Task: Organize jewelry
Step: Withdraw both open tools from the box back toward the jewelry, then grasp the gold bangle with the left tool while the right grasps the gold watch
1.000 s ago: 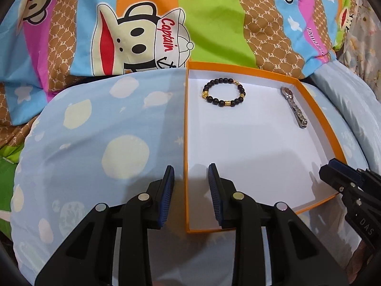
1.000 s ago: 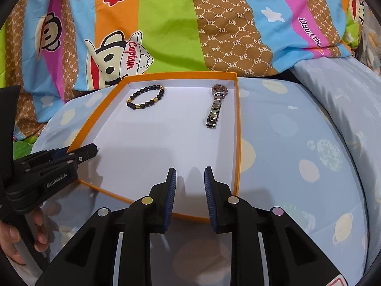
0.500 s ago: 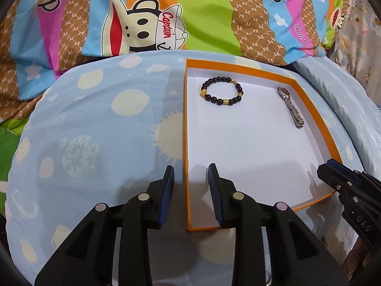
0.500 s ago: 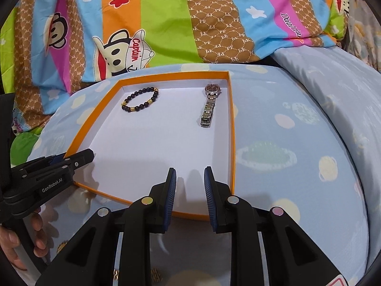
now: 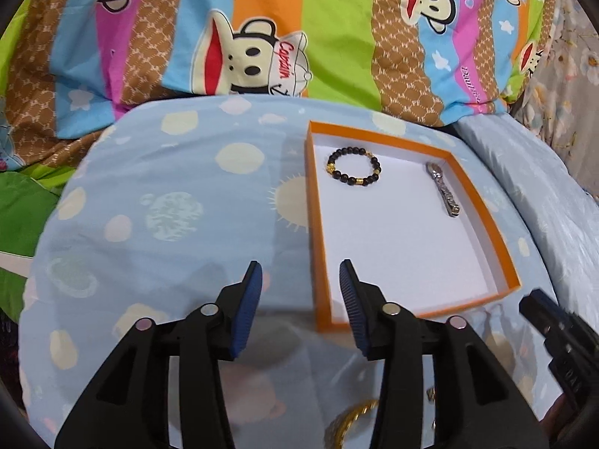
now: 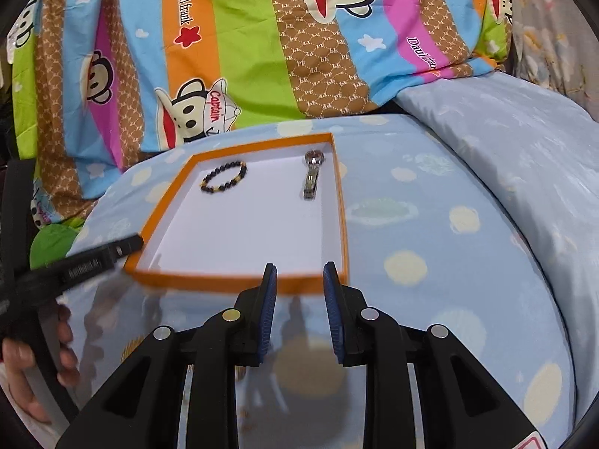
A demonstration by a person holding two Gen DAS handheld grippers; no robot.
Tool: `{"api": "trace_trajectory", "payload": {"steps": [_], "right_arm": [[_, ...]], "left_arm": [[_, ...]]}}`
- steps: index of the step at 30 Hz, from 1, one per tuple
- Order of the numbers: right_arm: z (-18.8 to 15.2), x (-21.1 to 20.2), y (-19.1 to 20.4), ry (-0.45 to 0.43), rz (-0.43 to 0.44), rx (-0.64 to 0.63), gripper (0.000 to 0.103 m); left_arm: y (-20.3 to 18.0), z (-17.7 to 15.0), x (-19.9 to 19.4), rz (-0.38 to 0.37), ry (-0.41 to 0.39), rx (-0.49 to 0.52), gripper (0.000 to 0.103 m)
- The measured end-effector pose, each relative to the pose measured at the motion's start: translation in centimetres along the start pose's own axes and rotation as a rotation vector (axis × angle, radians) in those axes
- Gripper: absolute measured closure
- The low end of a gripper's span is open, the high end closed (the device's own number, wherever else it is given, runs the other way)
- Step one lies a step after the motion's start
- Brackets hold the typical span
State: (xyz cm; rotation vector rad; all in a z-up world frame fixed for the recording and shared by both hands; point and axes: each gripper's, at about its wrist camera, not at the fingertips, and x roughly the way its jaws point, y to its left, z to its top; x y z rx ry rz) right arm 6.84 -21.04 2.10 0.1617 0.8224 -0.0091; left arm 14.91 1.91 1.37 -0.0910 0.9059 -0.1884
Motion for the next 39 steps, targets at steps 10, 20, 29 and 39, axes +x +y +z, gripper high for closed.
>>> {"api": "trace_trajectory", "payload": {"steps": [10,20,29,39], "right_arm": [[-3.6,-0.3,0.9,0.073,0.018,0.041,0.079],[-4.0,-0.3,0.6,0.099,0.055,0.136,0.08],[-4.0,-0.2,1.3,0.104,0.054,0.125,0.08],[-3.7,1.5,1.8,0.138,0.084,0.197,0.074]], "left_arm": [[0.1,-4.6,-3.2,0.022,0.019,0.06,0.057],[-1.2,-7.9,-3.6,-0.07,0.1,0.055,0.04],[-2.8,-8.6,-2.2,-0.026,0.105,0.094,0.04],[-3.0,-8.6,-2.2,-0.109,0.115,0.096,0.098]]}}
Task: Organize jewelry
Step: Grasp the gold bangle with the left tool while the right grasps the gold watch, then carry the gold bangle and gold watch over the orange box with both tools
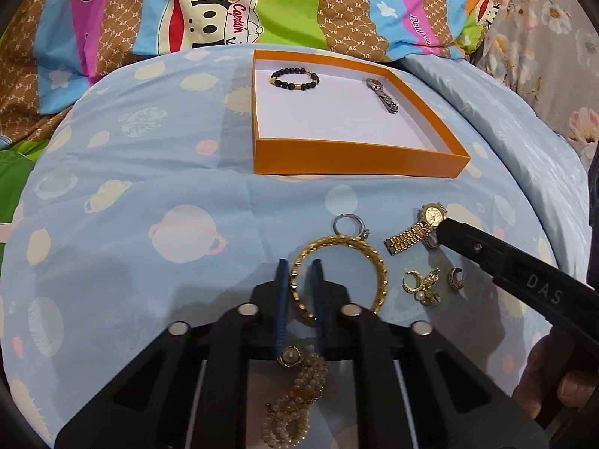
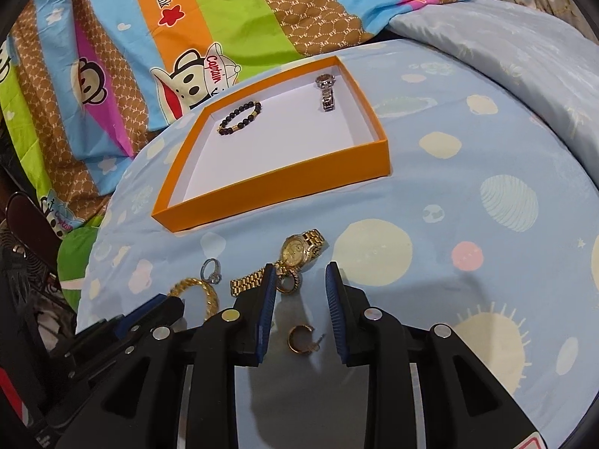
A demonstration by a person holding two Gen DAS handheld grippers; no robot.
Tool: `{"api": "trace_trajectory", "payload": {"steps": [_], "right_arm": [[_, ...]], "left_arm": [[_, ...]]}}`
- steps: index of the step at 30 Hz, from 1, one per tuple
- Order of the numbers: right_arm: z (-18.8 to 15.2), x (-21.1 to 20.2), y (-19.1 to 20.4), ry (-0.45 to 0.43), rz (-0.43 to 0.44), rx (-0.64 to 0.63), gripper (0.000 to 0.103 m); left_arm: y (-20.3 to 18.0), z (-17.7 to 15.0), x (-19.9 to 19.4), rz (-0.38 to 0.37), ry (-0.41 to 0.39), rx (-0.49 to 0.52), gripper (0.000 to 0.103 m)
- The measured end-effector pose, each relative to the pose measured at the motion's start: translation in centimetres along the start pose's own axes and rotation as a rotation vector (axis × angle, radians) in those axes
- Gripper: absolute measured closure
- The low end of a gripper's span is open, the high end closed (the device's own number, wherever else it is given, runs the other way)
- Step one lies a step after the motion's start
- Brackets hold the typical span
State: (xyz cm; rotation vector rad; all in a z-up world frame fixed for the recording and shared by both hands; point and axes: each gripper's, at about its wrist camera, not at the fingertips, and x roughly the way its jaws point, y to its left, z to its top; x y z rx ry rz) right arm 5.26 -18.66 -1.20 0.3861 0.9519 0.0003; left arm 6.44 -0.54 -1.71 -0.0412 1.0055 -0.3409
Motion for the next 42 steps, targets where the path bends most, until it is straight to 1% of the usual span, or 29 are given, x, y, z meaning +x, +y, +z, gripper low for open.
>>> {"api": "trace_trajectory", "payload": {"steps": [1,3,8,13,15,21,23,24,28,32,35,42], "right_arm": [[0.1,0.2,0.1,-0.004,-0.007,0.003,0.071],[0.4,0.6,0.3,-0.007,-0.022,0.004,0.069],[0.8,1.6,1.1,-0.011,-0.056,0.0,0.067],[1.0,2.4,2.5,-0.038,-0.08,-0.061,0.067],[0.9,2.4,2.8,-0.05,-0.094,-0.089,0.069],[0.9,2.6,2.8,-0.064,-0.121,-0.103,0.071],[1.0,2.8,2.9,-0.07,-0.131,-0.112,0.079],[1.0,2.8,3.0,-0.069,-0.121,-0.115,0.083],[1.1,1.9,3.1,-0.083,-0.101,-0.126,0.083],[1.2,-0.1,3.4,-0.12,-0.072,-0.139,0.083],[1.5,-1.8,3.7,-0.151,-0.047,-0.142,0.083],[2.3,-5.7,4.1,-0.226,-0.007,-0.158,0.083]], "left_arm": [[0.1,0.1,0.0,-0.007,0.001,-0.007,0.099],[0.3,0.2,-0.1,-0.013,-0.003,-0.015,0.099],[1.1,0.4,-0.5,-0.004,-0.013,-0.026,0.099],[1.3,0.2,-0.1,-0.012,0.001,-0.034,0.099],[1.3,0.2,-0.1,-0.012,0.0,-0.03,0.099],[1.3,0.2,0.1,-0.017,-0.004,-0.029,0.099],[1.3,0.2,0.1,-0.017,-0.006,-0.027,0.099],[1.3,0.2,0.1,-0.019,-0.005,-0.028,0.099],[1.4,0.2,-0.1,-0.029,-0.004,-0.03,0.099],[1.1,0.3,-0.7,-0.039,-0.016,-0.026,0.099],[0.7,0.5,-1.5,-0.035,-0.04,-0.016,0.099],[-0.2,1.5,-4.0,-0.062,-0.091,-0.005,0.099]]}}
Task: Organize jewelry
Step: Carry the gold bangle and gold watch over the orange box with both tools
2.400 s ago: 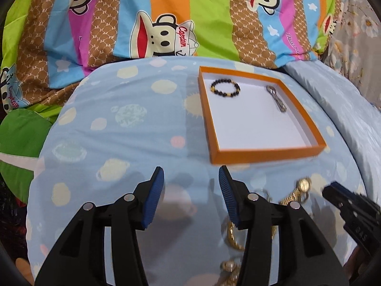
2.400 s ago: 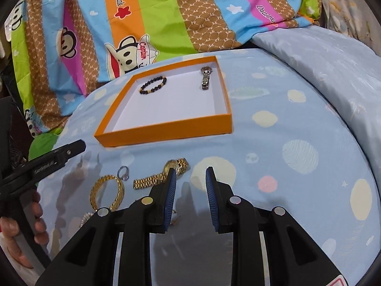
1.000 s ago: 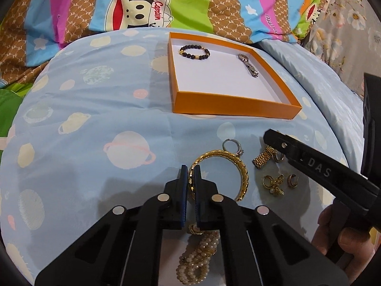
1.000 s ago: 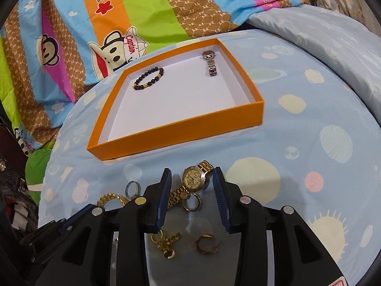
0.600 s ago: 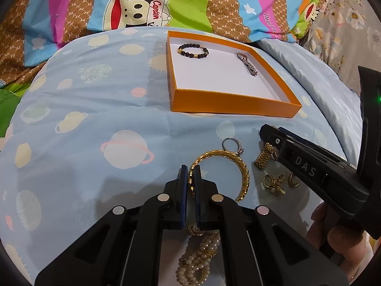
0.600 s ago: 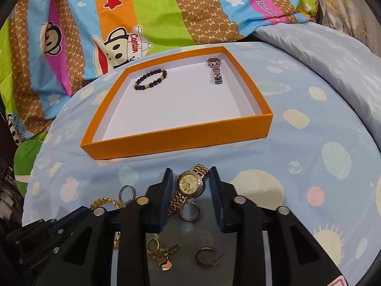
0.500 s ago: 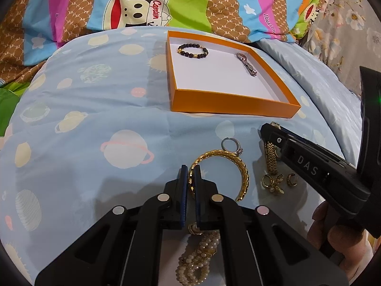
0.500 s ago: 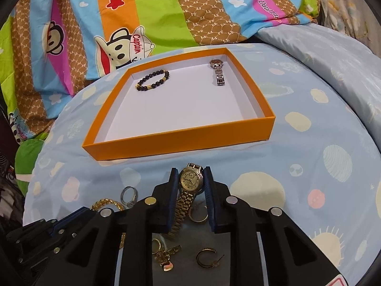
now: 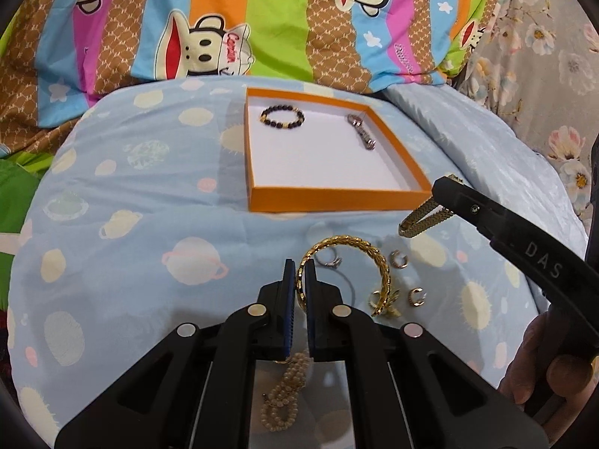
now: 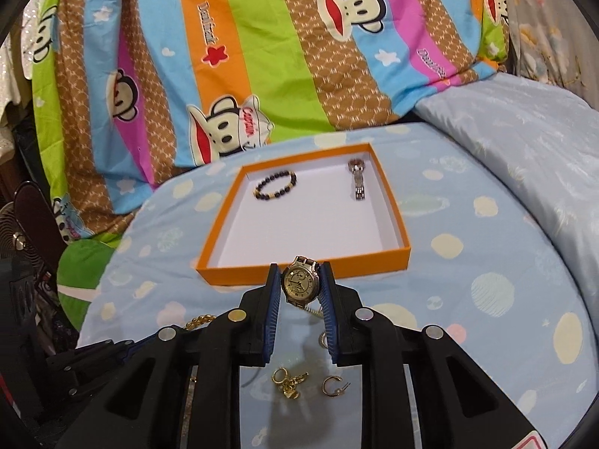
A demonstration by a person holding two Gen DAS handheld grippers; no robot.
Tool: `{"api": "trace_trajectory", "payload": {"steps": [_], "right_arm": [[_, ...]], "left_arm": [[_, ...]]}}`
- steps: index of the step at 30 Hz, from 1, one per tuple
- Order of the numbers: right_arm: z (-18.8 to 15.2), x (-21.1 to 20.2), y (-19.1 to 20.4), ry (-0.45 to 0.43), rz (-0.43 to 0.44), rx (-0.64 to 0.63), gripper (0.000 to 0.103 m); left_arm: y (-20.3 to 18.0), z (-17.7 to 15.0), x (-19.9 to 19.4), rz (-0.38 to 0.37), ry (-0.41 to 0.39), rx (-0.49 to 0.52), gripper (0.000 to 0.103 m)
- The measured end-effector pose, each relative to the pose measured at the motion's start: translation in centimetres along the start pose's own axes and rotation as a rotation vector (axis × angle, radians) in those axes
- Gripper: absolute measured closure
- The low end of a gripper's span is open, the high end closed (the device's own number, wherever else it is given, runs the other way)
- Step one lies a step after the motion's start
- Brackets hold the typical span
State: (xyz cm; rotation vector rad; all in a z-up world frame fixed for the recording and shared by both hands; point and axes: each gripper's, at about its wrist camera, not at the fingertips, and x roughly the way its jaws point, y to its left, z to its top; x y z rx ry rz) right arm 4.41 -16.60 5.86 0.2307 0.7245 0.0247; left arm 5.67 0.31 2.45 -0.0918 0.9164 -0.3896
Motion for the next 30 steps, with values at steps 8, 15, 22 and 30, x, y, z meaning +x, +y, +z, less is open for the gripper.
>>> {"api": "trace_trajectory", "payload": {"steps": [8,15,22,30], "right_arm": [[2.9,-1.4,-1.3,-0.049,0.016,-0.012,0.083],[6.5,1.3,-3.2,-0.059,0.033,-0.001,0.083],[7.9,6.5,-4.9,0.022,0.069,0.028,0.083],[7.7,12.4,-4.7,0.133,0.077,-0.011,0.083]], "left_arm": [[-1.1,3.9,-2.4,-0.01,-0.097,0.033,0.099],[-1.5,9.1,0.2,0.021,-0.146,0.05,0.099],[-1.4,11.6,6.5,0.062,-0.078,0.061,0.099],[0.1,11.8,12.4,0.114,0.037,0.047,0.099]]}}
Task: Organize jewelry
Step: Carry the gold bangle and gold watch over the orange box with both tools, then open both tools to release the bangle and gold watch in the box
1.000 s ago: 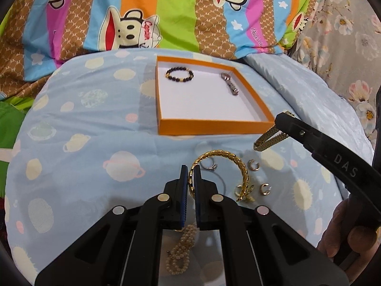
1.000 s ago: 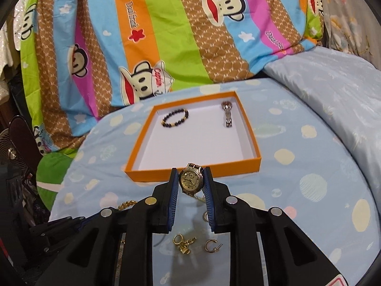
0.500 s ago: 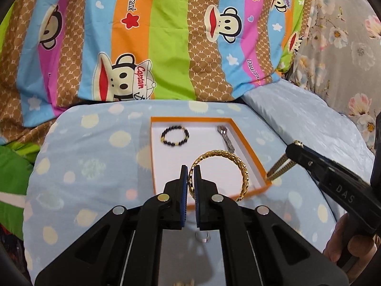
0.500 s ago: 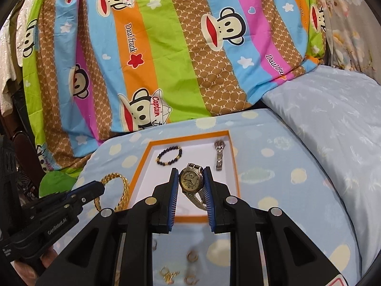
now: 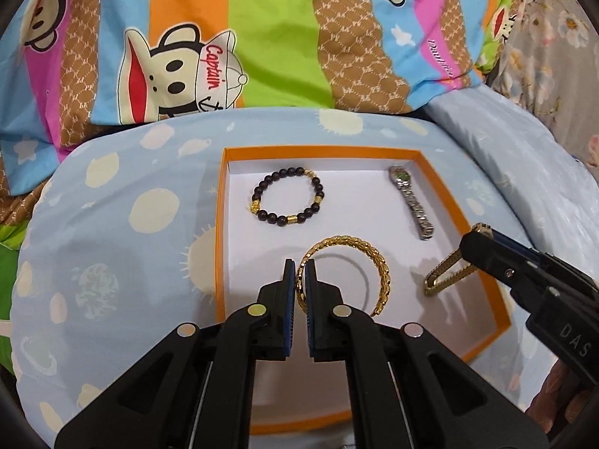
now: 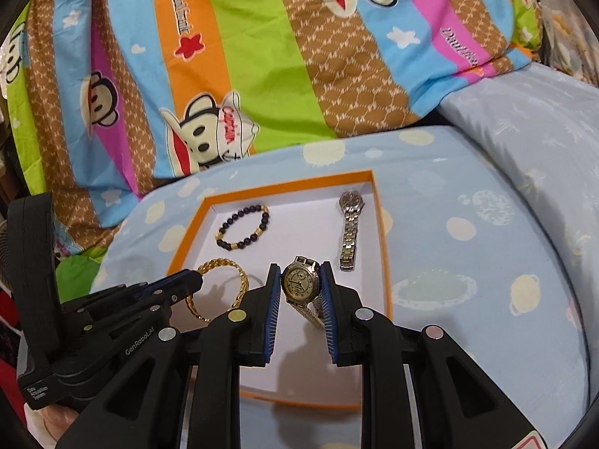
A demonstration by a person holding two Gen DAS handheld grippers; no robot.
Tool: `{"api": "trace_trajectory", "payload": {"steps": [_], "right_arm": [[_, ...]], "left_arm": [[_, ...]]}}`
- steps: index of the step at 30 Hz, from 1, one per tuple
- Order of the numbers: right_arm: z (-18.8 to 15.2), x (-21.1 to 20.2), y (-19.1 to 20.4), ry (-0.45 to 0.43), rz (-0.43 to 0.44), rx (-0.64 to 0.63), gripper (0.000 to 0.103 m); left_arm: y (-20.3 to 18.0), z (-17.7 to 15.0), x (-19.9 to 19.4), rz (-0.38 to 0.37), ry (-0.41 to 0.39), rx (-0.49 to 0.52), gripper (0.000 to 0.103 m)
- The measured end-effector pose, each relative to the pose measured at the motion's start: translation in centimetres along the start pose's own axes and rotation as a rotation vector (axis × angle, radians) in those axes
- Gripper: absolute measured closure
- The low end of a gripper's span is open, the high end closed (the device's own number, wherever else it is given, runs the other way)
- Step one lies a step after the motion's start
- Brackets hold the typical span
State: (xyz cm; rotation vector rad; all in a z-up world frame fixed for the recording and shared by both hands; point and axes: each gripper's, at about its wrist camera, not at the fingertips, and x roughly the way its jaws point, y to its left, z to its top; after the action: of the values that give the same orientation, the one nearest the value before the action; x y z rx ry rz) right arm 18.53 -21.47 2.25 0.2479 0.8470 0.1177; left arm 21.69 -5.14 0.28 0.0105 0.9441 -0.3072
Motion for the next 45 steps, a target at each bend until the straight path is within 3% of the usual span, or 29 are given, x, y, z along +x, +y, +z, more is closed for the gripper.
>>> {"api": "trace_trajectory", "payload": {"steps": [9,29,33,39,41,45], "right_arm": [[1.4,4.4,0.5,0.044,-0.025,-0.04,0.083],[5.4,9.3,1.2,0.175,-0.168,-0.11,0.081],[5.4,8.4,1.0,0.138,-0.146,-0.095,0.08],[4.3,4.4,0.3,0.041,-0.119,-0.065,0.08],[3.3,2.5,-0.1,0.01,-0.125,-0.065,0.08],[1.0,-0.9,-1.2,-0.025,-0.112,-0.041,0.08]], "left_arm": [[1.5,0.9,2.9,0.022,0.05,-0.037,0.098],[1.3,1.4,3.6,0.041,0.022,-0.013,0.097],[1.2,1.4,3.6,0.039,0.018,-0.005,0.095],[1.1,1.2,2.7,-0.003,0.009,-0.019,0.078],[1.2,1.0,1.4,-0.003,-0.019,-0.022,0.064],[1.1,0.2,-1.4,-0.013,-0.079,-0.015,0.064]]}}
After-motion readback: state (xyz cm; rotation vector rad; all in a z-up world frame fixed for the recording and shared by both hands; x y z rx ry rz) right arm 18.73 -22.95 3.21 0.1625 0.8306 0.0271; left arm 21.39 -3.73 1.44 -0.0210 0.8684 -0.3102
